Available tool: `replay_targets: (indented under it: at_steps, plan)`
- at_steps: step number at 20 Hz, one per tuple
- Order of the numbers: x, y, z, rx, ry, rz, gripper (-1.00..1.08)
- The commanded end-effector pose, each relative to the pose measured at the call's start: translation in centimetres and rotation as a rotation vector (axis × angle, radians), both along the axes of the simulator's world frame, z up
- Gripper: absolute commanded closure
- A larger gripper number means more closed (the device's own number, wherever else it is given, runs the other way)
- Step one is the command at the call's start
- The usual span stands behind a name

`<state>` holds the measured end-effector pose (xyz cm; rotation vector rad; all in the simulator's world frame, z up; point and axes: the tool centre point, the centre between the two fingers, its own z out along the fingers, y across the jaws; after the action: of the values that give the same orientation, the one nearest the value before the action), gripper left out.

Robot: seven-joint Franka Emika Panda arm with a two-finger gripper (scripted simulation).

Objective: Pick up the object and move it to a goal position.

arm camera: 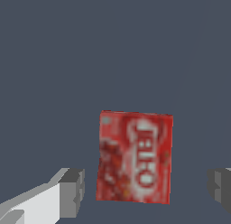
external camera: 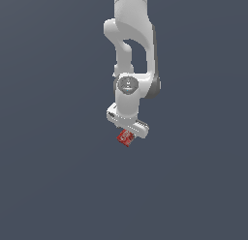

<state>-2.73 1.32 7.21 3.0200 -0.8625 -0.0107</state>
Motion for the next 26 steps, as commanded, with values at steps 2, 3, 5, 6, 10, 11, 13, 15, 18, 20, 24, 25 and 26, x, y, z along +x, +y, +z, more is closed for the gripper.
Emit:
replay_targets:
  at_steps: [2, 3, 5, 6, 10, 11, 13, 15, 18, 20, 24, 25, 26]
  plan:
    - [-0.1, 0.1, -0.4, -0.001, -0.005, -0.037, -0.92]
    - [-0.1, 0.1, -0.5, -0.001, -0.005, -0.044, -0.92]
    - [-0.1, 0.2, -0.6, -0.001, -0.006, -0.052, -0.92]
    - [-0.1, 0.2, -0.7, -0.001, -0.007, -0.054, -0.92]
    - [-0.1, 0.2, -0.8, -0.001, -0.006, -0.05, -0.92]
    - [-0.1, 0.2, -0.9, -0.001, -0.006, -0.05, -0.92]
    - [-0.1, 0.2, -1.5, -0.001, -0.006, -0.051, -0.92]
    - [-0.2, 0.2, -2.3, -0.001, -0.006, -0.052, -0.92]
    - [-0.2, 0.2, -3.8, -0.001, -0.006, -0.054, -0.92]
    - [-0.2, 0.2, -4.7, -0.001, -0.007, -0.055, -0.92]
    - [-0.2, 0.2, -5.6, -0.001, -0.007, -0.055, -0.92]
    - [-0.2, 0.2, -5.7, -0.001, -0.007, -0.055, -0.92]
    - [-0.1, 0.2, -5.7, -0.001, -0.007, -0.055, -0.92]
